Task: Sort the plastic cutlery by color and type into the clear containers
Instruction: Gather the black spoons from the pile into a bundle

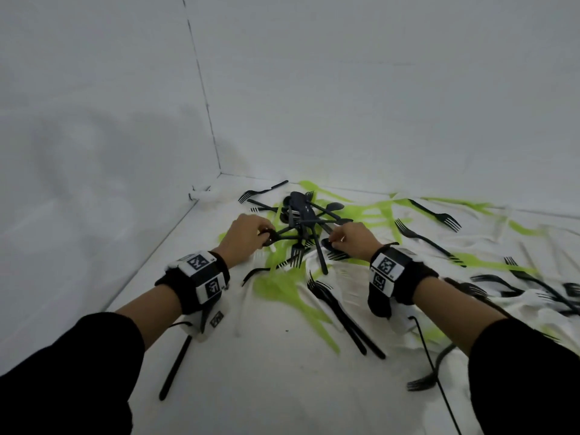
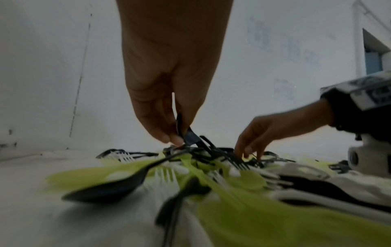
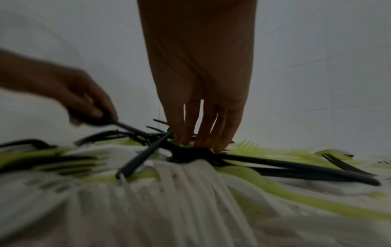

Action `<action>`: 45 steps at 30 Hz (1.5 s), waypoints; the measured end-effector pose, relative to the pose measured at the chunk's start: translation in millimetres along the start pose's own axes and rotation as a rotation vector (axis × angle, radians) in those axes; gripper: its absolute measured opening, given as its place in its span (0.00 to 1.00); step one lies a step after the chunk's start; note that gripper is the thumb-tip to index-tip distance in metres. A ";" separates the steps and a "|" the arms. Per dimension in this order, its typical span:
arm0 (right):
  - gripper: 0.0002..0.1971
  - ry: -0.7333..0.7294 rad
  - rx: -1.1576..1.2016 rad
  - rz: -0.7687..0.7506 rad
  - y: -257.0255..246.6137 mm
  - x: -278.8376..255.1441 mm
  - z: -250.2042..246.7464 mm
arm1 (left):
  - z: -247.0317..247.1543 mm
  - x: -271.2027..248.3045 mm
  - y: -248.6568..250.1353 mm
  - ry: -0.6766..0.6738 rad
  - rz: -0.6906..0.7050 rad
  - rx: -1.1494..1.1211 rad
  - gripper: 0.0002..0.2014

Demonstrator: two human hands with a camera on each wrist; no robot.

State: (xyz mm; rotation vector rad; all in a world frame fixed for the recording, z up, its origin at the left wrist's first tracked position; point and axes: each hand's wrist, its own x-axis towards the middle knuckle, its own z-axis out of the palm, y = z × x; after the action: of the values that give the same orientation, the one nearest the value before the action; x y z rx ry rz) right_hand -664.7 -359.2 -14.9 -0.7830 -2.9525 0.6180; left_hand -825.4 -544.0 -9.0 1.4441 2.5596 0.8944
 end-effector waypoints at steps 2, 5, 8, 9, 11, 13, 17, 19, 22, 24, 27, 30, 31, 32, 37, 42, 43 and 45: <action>0.12 -0.026 -0.098 -0.013 0.5 10.1 6.9 | -11.9 9.9 -0.7 0.137 -0.013 -0.099 0.10; 0.13 -0.041 -0.146 0.006 -0.7 19.2 7.6 | -26.8 26.8 4.3 0.285 -0.067 -0.243 0.06; 0.12 -0.061 -0.177 0.045 1.0 26.1 4.4 | -34.0 45.8 9.3 0.307 -0.182 -0.594 0.09; 0.12 -0.056 -0.164 0.062 0.7 24.9 3.3 | -35.1 49.6 11.3 0.299 -0.220 -0.720 0.12; 0.11 -0.003 -0.067 0.106 4.9 23.5 -1.8 | -33.6 63.6 17.4 0.289 -0.262 -0.873 0.14; 0.10 0.102 0.069 0.108 4.1 18.0 -7.2 | -35.1 69.4 19.4 0.294 -0.260 -0.863 0.14; 0.08 0.366 0.346 -0.010 1.0 10.0 -25.8 | -30.6 82.1 14.3 0.047 -0.237 -0.506 0.13; 0.06 0.447 0.509 -0.080 -9.4 6.3 -39.2 | -29.0 77.3 5.5 -0.163 -0.226 -0.256 0.07; 0.07 0.521 0.592 -0.143 -26.2 8.0 -49.4 | -27.8 60.4 -14.8 -0.324 -0.137 0.054 0.09; 0.12 0.559 0.530 -0.159 -34.8 14.5 -48.1 | -29.3 48.5 -30.2 -0.390 -0.151 0.183 0.12; 0.17 0.526 0.458 -0.092 -43.4 32.4 -41.2 | -31.2 33.4 -49.9 -0.529 -0.245 0.325 0.17; 0.11 0.426 0.351 -0.021 -48.2 53.4 -32.8 | -28.3 22.9 -63.2 -0.557 -0.292 0.410 0.17; 0.10 0.399 0.333 0.001 -47.8 59.2 -29.8 | -26.5 20.8 -65.9 -0.550 -0.291 0.426 0.16; 0.11 0.377 0.320 0.027 -47.1 65.9 -27.5 | -25.5 20.4 -68.1 -0.540 -0.290 0.427 0.17; 0.17 0.228 0.243 0.169 -31.4 87.7 -13.1 | -37.0 22.4 -66.0 -0.359 -0.293 0.152 0.09; 0.17 0.061 0.193 0.242 -23.4 95.5 0.1 | -58.0 30.5 -57.7 -0.055 -0.353 -0.389 0.10; 0.18 0.043 0.199 0.248 -22.9 93.5 0.0 | -59.9 32.9 -53.1 -0.025 -0.358 -0.502 0.10; 0.22 0.017 0.209 0.250 -23.7 91.7 -0.3 | -61.8 42.1 -46.5 0.021 -0.390 -0.779 0.09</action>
State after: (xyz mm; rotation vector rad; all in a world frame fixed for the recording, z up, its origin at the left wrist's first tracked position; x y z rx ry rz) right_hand -756.0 -333.8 -12.5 -1.1350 -2.7347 0.9105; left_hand -904.7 -556.2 27.2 0.6862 1.9929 1.5644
